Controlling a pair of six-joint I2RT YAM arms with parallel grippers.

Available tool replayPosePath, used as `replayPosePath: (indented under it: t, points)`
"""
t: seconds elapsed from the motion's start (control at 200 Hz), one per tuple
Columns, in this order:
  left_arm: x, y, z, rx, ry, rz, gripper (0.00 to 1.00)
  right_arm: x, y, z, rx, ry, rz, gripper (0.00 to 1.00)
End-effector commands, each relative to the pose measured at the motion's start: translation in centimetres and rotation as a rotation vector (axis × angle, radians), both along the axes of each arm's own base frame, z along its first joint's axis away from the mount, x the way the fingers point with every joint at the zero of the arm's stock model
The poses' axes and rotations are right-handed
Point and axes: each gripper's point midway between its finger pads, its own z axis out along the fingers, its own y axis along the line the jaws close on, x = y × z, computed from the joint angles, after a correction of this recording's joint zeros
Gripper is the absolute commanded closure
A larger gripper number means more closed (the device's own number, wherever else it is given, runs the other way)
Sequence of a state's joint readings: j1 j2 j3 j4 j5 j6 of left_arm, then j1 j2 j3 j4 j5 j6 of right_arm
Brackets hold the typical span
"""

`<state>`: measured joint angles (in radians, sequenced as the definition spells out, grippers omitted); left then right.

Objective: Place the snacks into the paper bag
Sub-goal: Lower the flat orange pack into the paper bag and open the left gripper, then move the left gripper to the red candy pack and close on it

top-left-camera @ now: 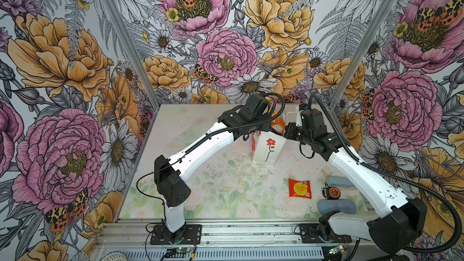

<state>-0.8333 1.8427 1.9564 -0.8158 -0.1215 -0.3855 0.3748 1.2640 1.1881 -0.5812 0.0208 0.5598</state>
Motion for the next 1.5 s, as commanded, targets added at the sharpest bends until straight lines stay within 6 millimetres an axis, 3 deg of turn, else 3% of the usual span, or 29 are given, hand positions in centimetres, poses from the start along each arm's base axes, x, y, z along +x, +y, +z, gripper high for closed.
replayPosePath:
  t: [0.0, 0.445, 0.53, 0.741, 0.936, 1.086, 1.111, 1.141, 1.491]
  points:
    - [0.4, -0.2, -0.3, 0.01, 0.019, -0.01, 1.0, 0.2, 0.5, 2.9, 0.038, -0.092, 0.017, 1.0]
    - [1.0, -0.4, -1.3, 0.045, 0.04, -0.012, 1.0, 0.2, 0.5, 2.9, 0.038, -0.09, 0.017, 1.0]
    - [1.0, -0.3, -1.1, 0.043, 0.037, -0.012, 0.88, 0.2, 0.5, 2.9, 0.037, -0.092, 0.017, 1.0]
    - [0.5, 0.1, 0.0, 0.035, 0.015, -0.011, 0.72, 0.2, 0.6, 3.0, 0.042, -0.092, 0.019, 1.0]
    - [-0.2, 0.4, 1.3, 0.029, -0.013, -0.007, 0.68, 0.3, 0.6, 2.8, 0.04, -0.088, 0.017, 1.0]
    - [-1.0, 0.6, 1.8, 0.048, -0.041, -0.002, 0.65, 0.2, 0.5, 2.9, 0.04, -0.091, 0.016, 1.0]
    - [-1.7, 1.1, 3.4, 0.029, -0.068, -0.005, 0.64, 0.2, 0.5, 3.0, 0.04, -0.093, 0.016, 1.0]
    - [-2.2, 1.0, 3.8, 0.029, -0.08, -0.015, 0.62, 0.2, 0.5, 3.0, 0.039, -0.093, 0.015, 1.0]
    - [-7.7, 1.5, 4.3, -0.031, -0.19, -0.09, 0.57, 0.3, 0.5, 3.5, 0.039, -0.105, 0.014, 1.0]
